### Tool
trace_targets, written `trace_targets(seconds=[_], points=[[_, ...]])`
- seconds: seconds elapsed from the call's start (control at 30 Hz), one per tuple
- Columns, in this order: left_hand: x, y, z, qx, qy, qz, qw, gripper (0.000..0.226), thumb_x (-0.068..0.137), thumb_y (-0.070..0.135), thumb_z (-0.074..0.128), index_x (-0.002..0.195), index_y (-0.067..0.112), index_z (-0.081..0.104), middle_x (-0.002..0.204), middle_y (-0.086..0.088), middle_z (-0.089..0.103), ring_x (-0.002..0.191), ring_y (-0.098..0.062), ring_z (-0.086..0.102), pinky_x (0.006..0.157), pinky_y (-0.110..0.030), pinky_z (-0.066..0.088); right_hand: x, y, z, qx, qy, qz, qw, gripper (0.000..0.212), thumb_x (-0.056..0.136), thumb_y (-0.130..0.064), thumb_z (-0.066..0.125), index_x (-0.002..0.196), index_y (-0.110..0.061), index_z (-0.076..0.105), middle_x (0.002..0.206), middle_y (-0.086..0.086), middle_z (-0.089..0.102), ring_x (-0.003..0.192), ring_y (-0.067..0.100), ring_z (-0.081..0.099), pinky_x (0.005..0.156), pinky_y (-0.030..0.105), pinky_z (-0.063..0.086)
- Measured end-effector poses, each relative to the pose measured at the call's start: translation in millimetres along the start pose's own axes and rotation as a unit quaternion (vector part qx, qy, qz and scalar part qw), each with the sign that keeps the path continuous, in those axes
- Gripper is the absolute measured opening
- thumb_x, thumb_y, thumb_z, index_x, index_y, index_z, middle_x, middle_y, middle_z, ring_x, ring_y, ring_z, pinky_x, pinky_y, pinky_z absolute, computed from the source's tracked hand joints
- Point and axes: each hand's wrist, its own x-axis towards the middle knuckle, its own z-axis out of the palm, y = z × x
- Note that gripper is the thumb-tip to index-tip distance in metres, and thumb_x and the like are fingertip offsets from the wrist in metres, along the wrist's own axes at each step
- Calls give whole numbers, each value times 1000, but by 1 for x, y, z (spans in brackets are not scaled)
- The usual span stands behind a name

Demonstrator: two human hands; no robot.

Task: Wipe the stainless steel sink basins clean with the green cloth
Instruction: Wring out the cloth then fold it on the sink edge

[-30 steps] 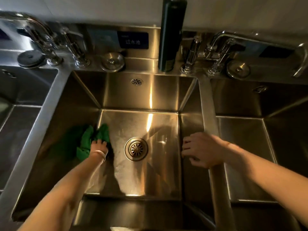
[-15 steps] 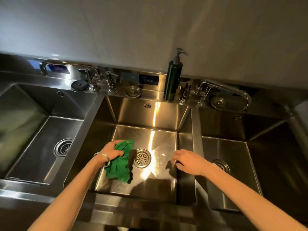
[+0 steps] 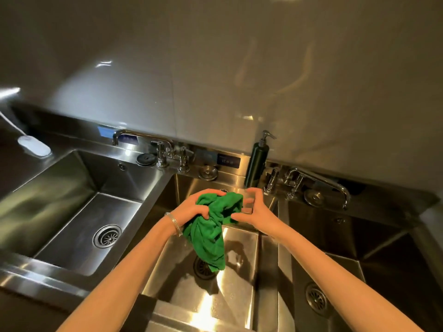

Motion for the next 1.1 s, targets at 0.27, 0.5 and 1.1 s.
trace_targets(seconds=[0.27, 0.5, 1.1], points=[[14, 11, 6, 109, 3, -3, 994, 49, 65, -6, 64, 88, 37, 68, 118, 9, 55, 102, -6, 56, 83, -15, 45, 7, -22, -28, -266, 19, -76, 961, 15, 92, -20, 56, 91, -6, 56, 81, 2, 52, 83, 18, 49, 65, 25, 35], [26, -1, 2, 367, 66, -18, 928, 32, 82, 13, 66, 110, 25, 56, 106, 5, 62, 90, -10, 58, 87, -31, 46, 9, -28, -18, -266, 21, -112, 957, 17, 93, -19, 53, 84, -14, 40, 77, 8, 57, 76, 27, 57, 69, 40, 45], [42, -21, 25, 221, 112, -75, 966, 17, 83, 17, 67, 96, 11, 59, 90, -14, 62, 85, -25, 59, 79, -31, 45, 12, -57, -57, -344, -162, -14, 925, 60, 73, -25, 78, 120, -21, 40, 106, 3, 57, 91, 20, 56, 82, 36, 48]])
